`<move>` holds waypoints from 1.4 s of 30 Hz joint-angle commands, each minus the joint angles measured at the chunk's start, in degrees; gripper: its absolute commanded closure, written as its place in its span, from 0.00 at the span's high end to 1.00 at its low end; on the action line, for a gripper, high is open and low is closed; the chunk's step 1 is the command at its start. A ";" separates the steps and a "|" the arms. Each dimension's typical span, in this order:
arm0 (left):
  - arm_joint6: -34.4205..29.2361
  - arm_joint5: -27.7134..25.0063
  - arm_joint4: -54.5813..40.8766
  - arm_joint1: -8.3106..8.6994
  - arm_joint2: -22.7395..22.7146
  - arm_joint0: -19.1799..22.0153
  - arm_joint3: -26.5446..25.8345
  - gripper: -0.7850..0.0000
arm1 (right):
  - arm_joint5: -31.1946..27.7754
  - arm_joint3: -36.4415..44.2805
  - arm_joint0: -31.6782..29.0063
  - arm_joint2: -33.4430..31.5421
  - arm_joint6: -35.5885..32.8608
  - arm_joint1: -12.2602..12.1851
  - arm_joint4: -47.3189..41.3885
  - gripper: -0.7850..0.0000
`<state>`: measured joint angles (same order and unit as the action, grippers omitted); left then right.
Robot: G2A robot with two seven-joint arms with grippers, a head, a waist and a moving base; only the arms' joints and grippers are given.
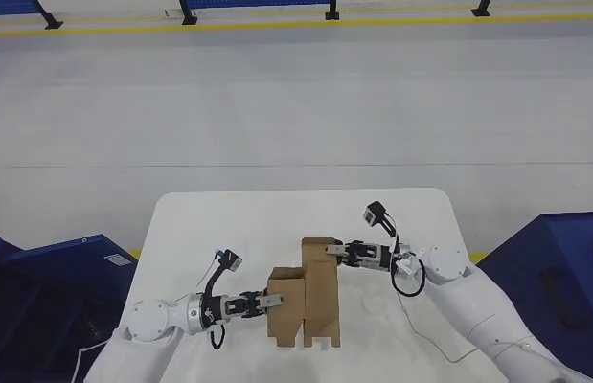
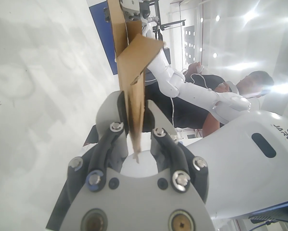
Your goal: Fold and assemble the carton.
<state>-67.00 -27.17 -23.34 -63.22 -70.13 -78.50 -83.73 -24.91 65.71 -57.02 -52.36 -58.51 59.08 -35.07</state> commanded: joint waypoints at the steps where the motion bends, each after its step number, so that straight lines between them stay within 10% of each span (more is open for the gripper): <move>1: 0.57 0.01 -0.33 0.00 0.06 0.09 0.13 1.00 | -2.22 -0.31 -0.12 -1.66 1.29 -0.39 2.03 0.00; 11: 6.59 1.56 -2.82 -0.09 -1.41 3.39 3.38 1.00 | -8.53 8.37 -8.23 -17.30 6.81 -4.47 5.97 0.00; 28: 8.46 -1.70 -3.44 -0.05 -2.75 3.42 2.31 1.00 | -6.88 11.46 -9.38 -16.53 9.43 -4.13 6.15 0.00; 36: 22.26 -24.57 34.02 0.32 -6.94 -0.34 -8.97 1.00 | -5.11 15.33 -10.83 -13.20 17.08 -2.82 10.05 0.00; 42: 45.63 -21.50 66.07 -1.33 -6.83 -4.32 -15.05 1.00 | -4.31 16.41 -10.35 -11.25 18.94 -1.92 10.70 0.00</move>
<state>-26.28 -49.14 36.06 -64.33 -77.79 -82.42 -98.36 -29.32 82.06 -67.48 -63.80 -39.69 57.06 -24.41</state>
